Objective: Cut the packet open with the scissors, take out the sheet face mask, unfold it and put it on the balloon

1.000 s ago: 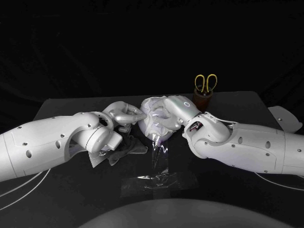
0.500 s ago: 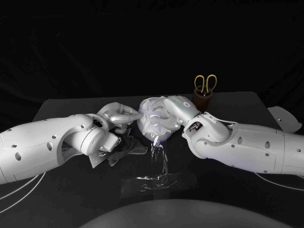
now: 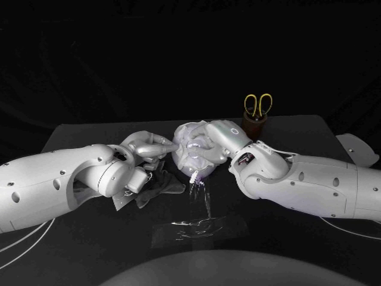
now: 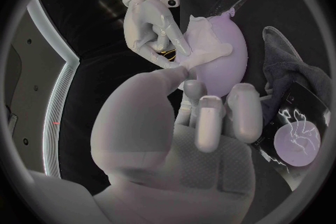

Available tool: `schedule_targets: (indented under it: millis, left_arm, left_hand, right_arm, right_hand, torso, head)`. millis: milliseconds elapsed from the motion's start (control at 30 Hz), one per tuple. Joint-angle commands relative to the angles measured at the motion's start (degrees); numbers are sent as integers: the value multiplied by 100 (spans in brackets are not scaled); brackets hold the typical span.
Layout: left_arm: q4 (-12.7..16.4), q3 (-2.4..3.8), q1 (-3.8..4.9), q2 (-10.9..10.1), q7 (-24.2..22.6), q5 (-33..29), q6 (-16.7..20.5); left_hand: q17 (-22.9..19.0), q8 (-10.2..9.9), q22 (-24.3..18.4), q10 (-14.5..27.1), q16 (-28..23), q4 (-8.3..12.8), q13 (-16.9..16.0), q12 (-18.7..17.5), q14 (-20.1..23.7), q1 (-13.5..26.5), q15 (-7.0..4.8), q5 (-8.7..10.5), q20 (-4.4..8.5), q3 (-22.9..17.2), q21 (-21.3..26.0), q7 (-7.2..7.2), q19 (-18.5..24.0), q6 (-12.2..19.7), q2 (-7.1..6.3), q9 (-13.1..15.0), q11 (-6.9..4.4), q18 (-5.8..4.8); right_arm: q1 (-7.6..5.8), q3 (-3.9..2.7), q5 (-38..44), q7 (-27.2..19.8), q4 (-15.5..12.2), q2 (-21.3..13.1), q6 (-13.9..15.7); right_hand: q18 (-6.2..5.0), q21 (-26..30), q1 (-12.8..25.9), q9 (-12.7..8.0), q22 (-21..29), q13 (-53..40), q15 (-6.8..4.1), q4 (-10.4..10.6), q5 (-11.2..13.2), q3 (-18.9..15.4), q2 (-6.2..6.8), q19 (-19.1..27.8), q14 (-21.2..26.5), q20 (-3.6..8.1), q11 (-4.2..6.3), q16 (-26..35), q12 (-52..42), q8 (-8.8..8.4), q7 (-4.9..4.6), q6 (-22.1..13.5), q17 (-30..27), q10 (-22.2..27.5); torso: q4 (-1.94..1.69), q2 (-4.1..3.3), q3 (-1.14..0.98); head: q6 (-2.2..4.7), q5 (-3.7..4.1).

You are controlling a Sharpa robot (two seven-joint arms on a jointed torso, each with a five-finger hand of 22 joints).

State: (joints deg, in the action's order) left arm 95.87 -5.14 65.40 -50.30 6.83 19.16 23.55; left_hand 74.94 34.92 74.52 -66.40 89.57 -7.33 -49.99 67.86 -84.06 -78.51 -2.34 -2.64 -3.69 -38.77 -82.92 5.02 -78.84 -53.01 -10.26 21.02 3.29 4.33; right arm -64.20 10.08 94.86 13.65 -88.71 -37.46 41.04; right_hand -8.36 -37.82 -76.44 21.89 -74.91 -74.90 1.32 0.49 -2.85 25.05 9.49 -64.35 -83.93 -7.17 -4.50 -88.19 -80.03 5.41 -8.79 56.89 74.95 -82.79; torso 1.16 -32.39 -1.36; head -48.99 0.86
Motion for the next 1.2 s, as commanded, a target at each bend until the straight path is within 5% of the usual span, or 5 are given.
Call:
schedule_targets:
  millis: [33,333,433,633,1200]
  left_arm:
    - [28,3,6,-19,-3,-134,33]
    - [-2,2,6,-33,-36,-150,291]
    - [-32,2,7,-35,-95,-146,383]
    - [-123,1,7,-44,-208,-75,548]
    - [-182,0,7,-61,-10,464,438]
  left_hand:
    - [1403,14,-2,-291,9,209,-1,10,-560,52,-28,-24,27,-227,-7,-9,10,-20,10,506,-265,-74]
    - [1404,22,-7,-199,9,212,136,-75,-560,96,-26,-22,29,-281,-3,-3,14,16,19,530,-260,-72]
    - [1326,13,-85,275,-18,182,829,-527,-533,195,0,-20,18,-302,38,28,75,170,46,573,-227,-56]
    - [1068,5,-326,843,-115,291,1470,-986,-435,145,64,-20,-25,-364,164,126,268,377,113,639,-147,-2]
    - [1238,118,-118,200,-53,560,661,-421,-503,188,43,-32,-29,-680,56,97,112,174,11,737,-179,-41]
  right_arm:
    - [15,13,37,131,54,-23,-152]
    - [15,13,37,130,52,-23,-153]
    - [15,13,38,130,51,-24,-153]
    - [15,13,38,132,49,-27,-154]
    - [14,13,39,137,53,-32,-152]
  right_hand:
    - [-66,-37,26,7,-289,-621,-28,10,11,-16,-44,-53,-183,-1,11,-20,-23,33,-20,25,646,-28]
    - [-65,-43,24,6,-291,-622,-30,16,11,-19,-49,-62,-186,1,15,-21,-25,33,-16,34,649,-32]
    - [-65,-43,24,6,-291,-622,-30,16,11,-19,-49,-62,-186,1,15,-21,-25,33,-16,34,649,-32]
    - [-65,-43,24,6,-291,-622,-30,16,11,-19,-49,-62,-186,1,15,-21,-25,33,-16,34,649,-32]
    - [-63,-48,24,5,-293,-616,-31,19,11,-21,-51,-67,-184,3,16,-20,-20,33,-14,40,643,-29]
  torso:
    - [3,0,-3]
    - [2,-1,-1]
    - [2,0,-1]
    - [0,1,1]
    - [0,0,1]
  head:
    - [3,-4]
    - [1,1]
    - [1,-1]
    - [0,5]
    - [-18,-10]
